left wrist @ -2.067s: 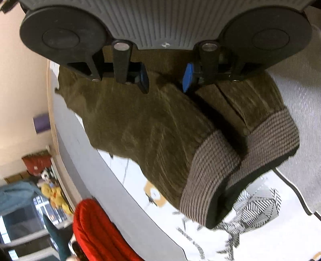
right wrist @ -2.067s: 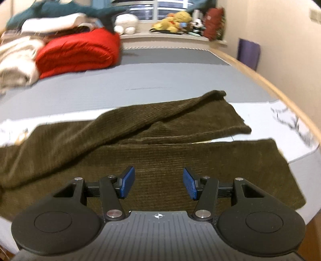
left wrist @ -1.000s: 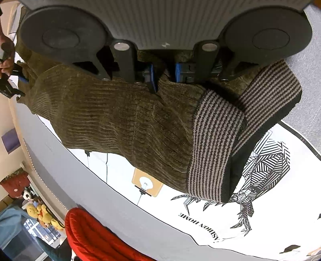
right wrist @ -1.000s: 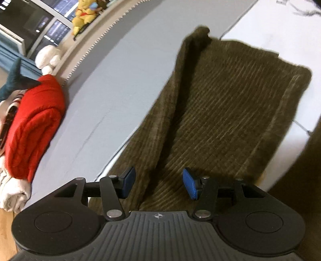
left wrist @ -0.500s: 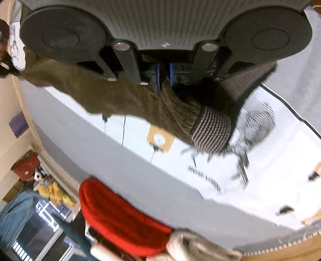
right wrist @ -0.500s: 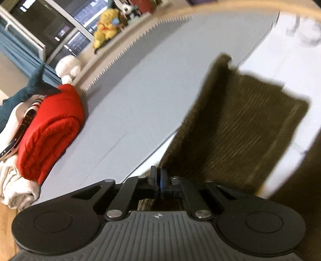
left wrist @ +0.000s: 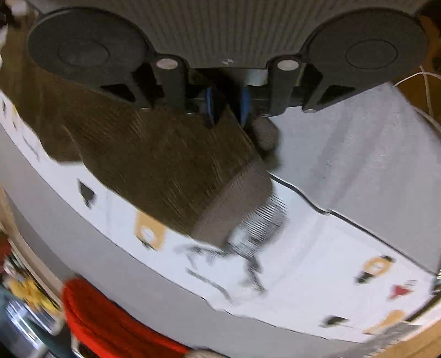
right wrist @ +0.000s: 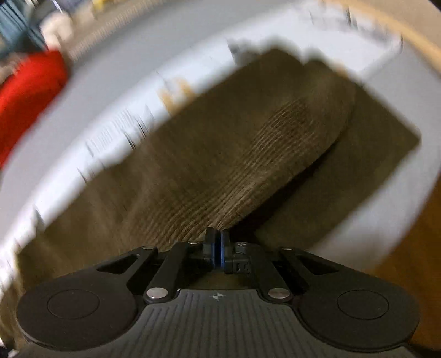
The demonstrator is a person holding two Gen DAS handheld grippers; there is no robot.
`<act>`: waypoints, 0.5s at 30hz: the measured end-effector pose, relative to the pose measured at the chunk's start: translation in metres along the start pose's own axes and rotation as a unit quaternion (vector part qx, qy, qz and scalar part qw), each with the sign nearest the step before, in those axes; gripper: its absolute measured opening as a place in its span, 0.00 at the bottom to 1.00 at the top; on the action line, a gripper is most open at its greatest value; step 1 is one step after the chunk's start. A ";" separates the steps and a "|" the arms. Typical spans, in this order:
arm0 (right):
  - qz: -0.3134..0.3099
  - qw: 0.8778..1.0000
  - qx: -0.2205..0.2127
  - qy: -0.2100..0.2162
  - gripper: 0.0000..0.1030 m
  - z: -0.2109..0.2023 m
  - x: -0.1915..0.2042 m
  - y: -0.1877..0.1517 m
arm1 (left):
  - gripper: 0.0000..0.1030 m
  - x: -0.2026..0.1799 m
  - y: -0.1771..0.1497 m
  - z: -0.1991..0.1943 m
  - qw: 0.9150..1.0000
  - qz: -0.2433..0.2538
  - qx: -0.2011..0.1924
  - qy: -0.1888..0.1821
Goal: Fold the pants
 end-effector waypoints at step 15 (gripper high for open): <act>0.295 0.951 -0.061 0.063 0.31 0.021 -0.158 0.102 | 0.44 -0.092 0.010 -0.027 0.993 0.076 -0.091 0.011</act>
Point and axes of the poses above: each gripper's, at about its wrist camera, not at the fingertips, and z roughly the way its jaws point, x to its left, y to its top, the point moved 3 cm from there along z, roughly the way its jaws point, and after that the axes turned 3 degrees about x, right-handed, at the moved point
